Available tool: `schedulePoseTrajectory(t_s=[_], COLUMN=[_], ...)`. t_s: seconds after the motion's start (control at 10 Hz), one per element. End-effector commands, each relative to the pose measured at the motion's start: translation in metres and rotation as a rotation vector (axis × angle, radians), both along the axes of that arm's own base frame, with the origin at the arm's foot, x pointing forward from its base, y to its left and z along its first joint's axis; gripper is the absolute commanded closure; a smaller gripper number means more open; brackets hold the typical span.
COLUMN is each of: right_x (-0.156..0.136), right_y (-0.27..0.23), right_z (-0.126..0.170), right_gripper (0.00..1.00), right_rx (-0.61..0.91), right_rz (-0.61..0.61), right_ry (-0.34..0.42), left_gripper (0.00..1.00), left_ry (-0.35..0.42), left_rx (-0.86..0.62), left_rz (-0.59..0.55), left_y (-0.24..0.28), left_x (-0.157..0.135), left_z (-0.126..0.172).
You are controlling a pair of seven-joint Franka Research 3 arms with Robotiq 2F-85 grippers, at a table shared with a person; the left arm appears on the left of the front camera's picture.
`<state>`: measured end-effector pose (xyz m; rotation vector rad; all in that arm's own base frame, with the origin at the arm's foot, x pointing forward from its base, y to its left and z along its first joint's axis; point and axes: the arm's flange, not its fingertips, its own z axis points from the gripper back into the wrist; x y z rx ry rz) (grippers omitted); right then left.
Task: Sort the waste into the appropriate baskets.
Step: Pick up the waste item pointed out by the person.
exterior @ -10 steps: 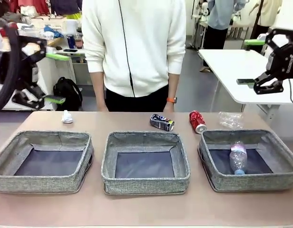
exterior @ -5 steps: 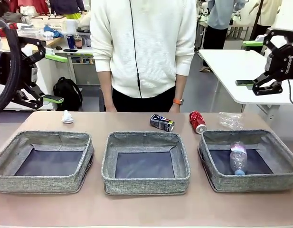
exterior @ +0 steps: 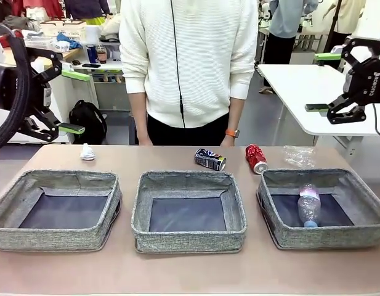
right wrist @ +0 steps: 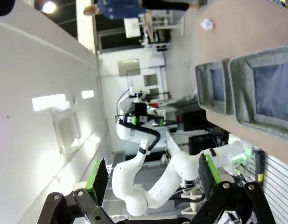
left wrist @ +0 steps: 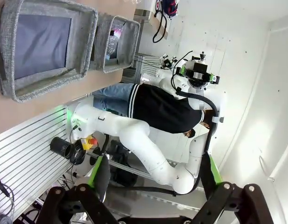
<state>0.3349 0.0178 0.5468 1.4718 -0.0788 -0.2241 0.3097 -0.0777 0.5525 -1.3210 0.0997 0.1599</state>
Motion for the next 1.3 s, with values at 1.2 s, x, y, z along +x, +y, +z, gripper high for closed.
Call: schedulePoseTrajectory(t_s=[1.2], right_x=[-0.0008], right_y=[-0.0004], right_z=[0.0012], right_gripper=[0.00], right_rx=[0.016], right_rz=[0.007], right_ry=[-0.003], left_gripper=[0.00], left_ry=[0.008], left_rx=[-0.018], left_rz=[0.010], left_y=[-0.0013], left_x=[-0.0002], left_z=[0.0032])
